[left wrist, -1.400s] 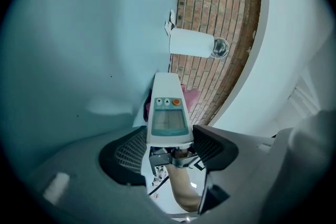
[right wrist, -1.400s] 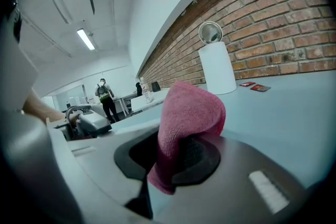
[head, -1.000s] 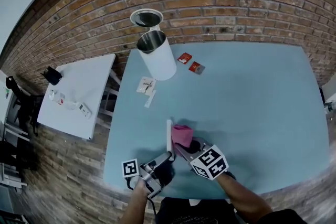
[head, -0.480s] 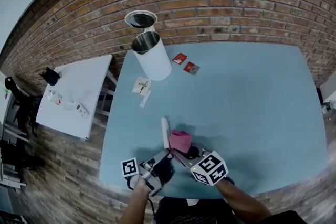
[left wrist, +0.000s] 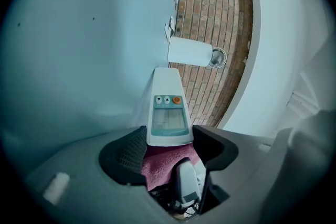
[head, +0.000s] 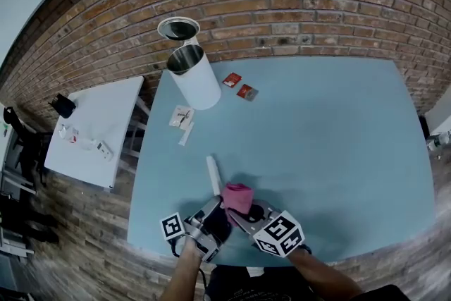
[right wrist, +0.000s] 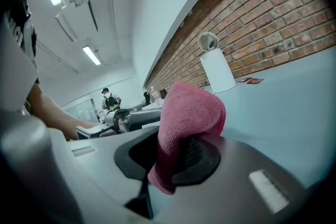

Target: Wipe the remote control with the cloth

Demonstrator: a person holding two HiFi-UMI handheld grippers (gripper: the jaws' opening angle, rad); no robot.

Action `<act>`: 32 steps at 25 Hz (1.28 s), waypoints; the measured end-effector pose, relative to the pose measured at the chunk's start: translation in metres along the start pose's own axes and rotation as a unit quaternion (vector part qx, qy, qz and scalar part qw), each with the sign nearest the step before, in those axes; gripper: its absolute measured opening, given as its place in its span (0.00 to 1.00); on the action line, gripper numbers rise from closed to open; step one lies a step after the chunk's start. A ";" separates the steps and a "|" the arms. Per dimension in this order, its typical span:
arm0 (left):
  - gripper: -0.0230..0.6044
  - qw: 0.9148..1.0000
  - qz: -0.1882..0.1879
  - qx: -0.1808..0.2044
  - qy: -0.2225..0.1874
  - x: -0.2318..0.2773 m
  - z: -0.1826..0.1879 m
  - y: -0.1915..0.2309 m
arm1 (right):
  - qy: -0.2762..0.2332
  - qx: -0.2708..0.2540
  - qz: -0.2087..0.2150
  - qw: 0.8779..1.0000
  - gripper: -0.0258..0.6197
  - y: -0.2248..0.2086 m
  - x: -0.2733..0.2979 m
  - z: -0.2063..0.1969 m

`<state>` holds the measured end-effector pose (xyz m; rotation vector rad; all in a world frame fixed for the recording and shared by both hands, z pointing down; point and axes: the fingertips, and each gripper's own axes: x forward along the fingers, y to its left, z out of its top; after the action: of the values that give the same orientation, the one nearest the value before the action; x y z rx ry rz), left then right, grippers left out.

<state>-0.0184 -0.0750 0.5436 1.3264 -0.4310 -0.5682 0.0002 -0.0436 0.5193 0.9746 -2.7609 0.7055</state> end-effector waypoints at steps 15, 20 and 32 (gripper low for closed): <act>0.47 0.998 0.019 0.032 -0.048 0.004 0.001 0.004 | -0.005 0.013 0.022 1.000 0.15 0.015 -0.006 -0.004; 0.47 0.991 0.077 0.103 -0.046 -0.002 0.004 0.008 | -0.016 0.028 0.015 0.999 0.15 0.011 -0.013 -0.003; 0.47 0.859 0.310 0.406 0.041 -0.022 0.009 0.025 | -0.046 0.077 -0.047 0.995 0.15 -0.040 -0.051 0.009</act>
<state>-0.0378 -0.0656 0.5701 1.8703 -1.0530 0.2661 0.0651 -0.0470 0.5132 1.1879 -2.7480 0.8901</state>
